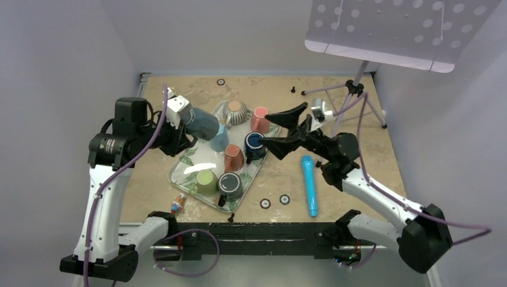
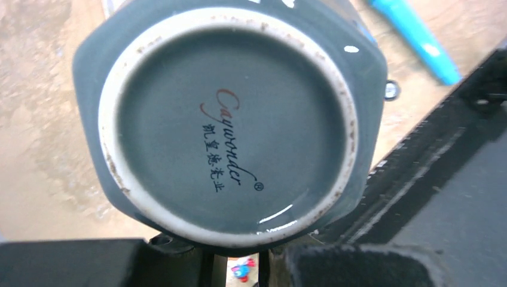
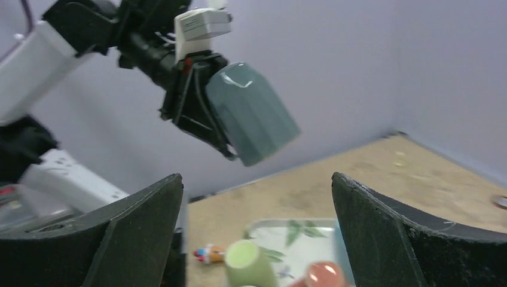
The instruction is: Turn the mug right side up
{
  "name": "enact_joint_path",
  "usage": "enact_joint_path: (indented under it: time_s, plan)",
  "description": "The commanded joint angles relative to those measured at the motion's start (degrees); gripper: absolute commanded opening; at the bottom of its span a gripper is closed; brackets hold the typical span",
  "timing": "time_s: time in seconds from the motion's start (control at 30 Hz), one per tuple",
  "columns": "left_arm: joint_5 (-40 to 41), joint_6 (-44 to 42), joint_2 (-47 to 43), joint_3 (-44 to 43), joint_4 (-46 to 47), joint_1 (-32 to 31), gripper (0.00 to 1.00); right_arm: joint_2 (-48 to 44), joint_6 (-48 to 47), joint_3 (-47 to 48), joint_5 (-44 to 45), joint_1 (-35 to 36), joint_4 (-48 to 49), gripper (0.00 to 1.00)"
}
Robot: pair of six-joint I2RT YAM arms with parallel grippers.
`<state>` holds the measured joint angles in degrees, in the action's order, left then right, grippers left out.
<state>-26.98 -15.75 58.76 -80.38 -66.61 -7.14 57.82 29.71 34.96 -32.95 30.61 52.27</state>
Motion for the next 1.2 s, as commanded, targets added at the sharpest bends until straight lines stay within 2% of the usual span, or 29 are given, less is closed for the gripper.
enact_joint_path:
  time_s: [0.0, 0.23, 0.47, 0.63, 0.7, 0.77, 0.8, 0.9, 0.93, 1.0, 1.03, 1.07, 1.1, 1.17]
  plan:
    - [-12.99, 4.50, -3.44, -5.50, -2.59, -0.11, 0.00, 9.41, 9.46, 7.63, -2.34, 8.22, 10.83, 0.97]
    - [-21.85, 7.57, -5.70, -7.32, -1.46, -0.14, 0.00, 21.68, 23.09, 14.01, -4.82, 14.68, 26.35, 0.90]
    - [-22.05, 9.32, -6.47, -6.16, 2.04, -0.16, 0.00, 26.74, 29.69, 18.42, -6.77, 17.80, 31.66, 0.85]
    - [-24.98, 10.53, -6.43, -3.84, 5.07, -0.75, 0.00, 30.16, 34.69, 20.90, -7.58, 18.98, 34.97, 0.79]
    - [-24.64, 10.65, -6.35, -2.65, 6.15, -1.63, 0.00, 31.78, 37.32, 22.57, -7.67, 19.21, 38.33, 0.72]
    - [-24.79, 10.35, -6.00, -1.42, 6.65, -2.42, 0.00, 33.02, 39.25, 23.83, -7.22, 19.22, 40.59, 0.59]
    - [-24.51, 10.10, -5.75, -1.03, 6.63, -2.59, 0.00, 33.35, 39.43, 24.46, -6.95, 19.22, 40.68, 0.51]
    - [-23.09, 7.91, -5.29, -0.81, 4.91, -2.79, 0.00, 32.88, 38.25, 24.51, -7.20, 19.03, 38.93, 0.14]
    - [-22.09, 6.56, -5.44, -0.83, 4.07, -2.80, 0.06, 31.91, 37.05, 23.76, -6.92, 18.72, 37.39, 0.02]
    - [-17.93, 4.77, -6.18, -0.72, 2.46, -2.76, 0.52, 28.96, 33.35, 21.65, -5.99, 17.48, 32.02, 0.00]
    - [-14.83, 4.21, -6.78, -0.40, 2.16, -2.75, 0.70, 26.82, 30.81, 20.66, -5.57, 16.68, 27.65, 0.00]
    - [-11.55, 3.74, -7.82, 0.08, 1.97, -2.71, 0.82, 24.39, 26.72, 20.10, -4.92, 15.84, 21.74, 0.00]
    - [-8.62, 3.29, -8.75, 0.70, 2.14, -2.71, 0.88, 20.65, 20.86, 20.11, -3.47, 15.12, 12.74, 0.00]
    - [-3.21, 2.48, -10.60, 1.98, 2.65, -2.71, 0.98, 14.61, 2.82, 22.65, 4.14, 14.75, -10.73, 0.00]
